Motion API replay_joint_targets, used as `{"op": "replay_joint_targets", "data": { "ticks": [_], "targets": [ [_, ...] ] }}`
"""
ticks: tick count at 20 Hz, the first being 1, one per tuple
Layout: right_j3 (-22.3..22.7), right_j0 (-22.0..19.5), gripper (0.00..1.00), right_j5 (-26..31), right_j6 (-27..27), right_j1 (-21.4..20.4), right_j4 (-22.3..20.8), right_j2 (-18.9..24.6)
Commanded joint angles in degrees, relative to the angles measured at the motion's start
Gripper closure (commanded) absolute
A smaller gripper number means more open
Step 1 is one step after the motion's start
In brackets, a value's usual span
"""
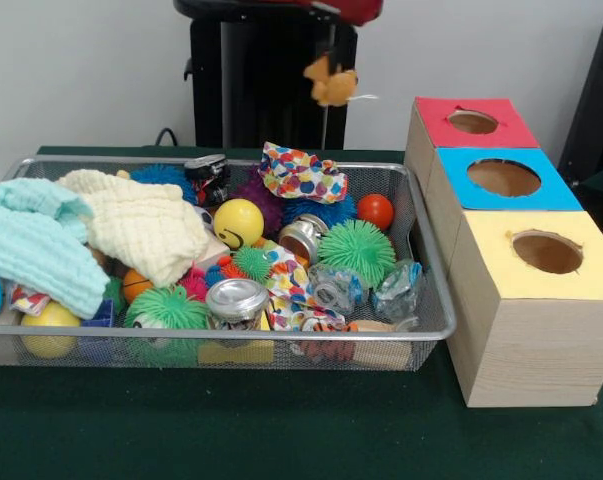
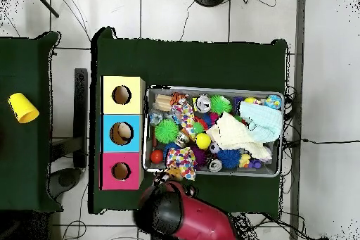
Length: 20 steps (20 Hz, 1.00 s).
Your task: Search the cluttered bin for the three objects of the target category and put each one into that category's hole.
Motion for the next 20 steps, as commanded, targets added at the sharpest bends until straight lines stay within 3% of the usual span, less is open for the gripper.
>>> {"op": "replay_joint_targets", "data": {
  "ticks": [1, 5, 8, 12, 20],
  "targets": [
    [-9.9, -20.2, 1.0, 3.5, -24.4, 2.1, -12.3, 13.0],
    [-9.4, -27.6, 1.0, -0.7, -22.4, 5.6, -18.0, 20.2],
    [-8.6, -28.7, 1.0, -3.8, -18.6, 7.7, -20.3, 21.8],
    [-8.1, -28.2, 1.0, -5.6, -12.4, 8.2, -23.5, 22.7],
    [-6.5, -25.6, 1.0, -0.4, -5.8, 4.2, -22.7, 23.2]
  ]
}}
